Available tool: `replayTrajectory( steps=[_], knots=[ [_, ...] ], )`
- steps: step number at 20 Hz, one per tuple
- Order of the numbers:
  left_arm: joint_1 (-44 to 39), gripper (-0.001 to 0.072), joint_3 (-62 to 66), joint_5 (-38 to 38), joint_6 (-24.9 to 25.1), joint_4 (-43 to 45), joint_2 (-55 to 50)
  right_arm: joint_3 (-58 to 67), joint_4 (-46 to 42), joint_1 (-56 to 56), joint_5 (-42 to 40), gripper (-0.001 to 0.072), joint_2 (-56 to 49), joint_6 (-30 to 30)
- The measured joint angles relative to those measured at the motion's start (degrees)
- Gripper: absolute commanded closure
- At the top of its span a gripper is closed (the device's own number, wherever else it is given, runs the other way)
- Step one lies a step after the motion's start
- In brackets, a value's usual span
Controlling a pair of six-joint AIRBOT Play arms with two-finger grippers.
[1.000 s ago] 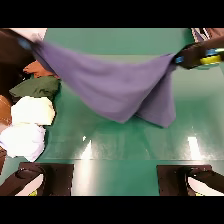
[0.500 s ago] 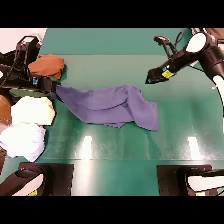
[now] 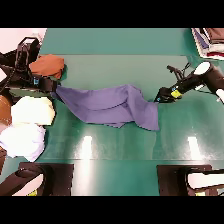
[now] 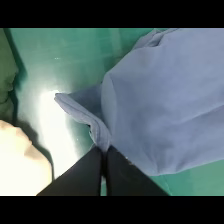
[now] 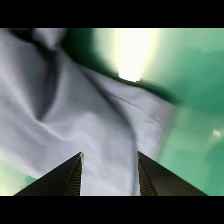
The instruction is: Fold the shirts.
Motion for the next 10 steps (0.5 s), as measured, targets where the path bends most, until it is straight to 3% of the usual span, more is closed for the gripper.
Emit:
replayTrajectory(
  steps=[2,7,10],
  knots=[
    [0.00,0.0681,-0.02,0.15,-0.09,-0.24,0.00,-1.55,2.25,1.07,-3.10,0.0312,0.02,-1.86],
    [0.00,0.0681,-0.02,0.28,-0.13,-0.66,0.00,-2.91,2.29,4.85,-6.49,0.0191,0.02,-5.73],
    [0.00,0.0681,-0.02,0.28,-0.15,-0.68,0.00,-3.10,0.90,6.64,-7.74,0.0187,0.02,-7.30]
  ],
)
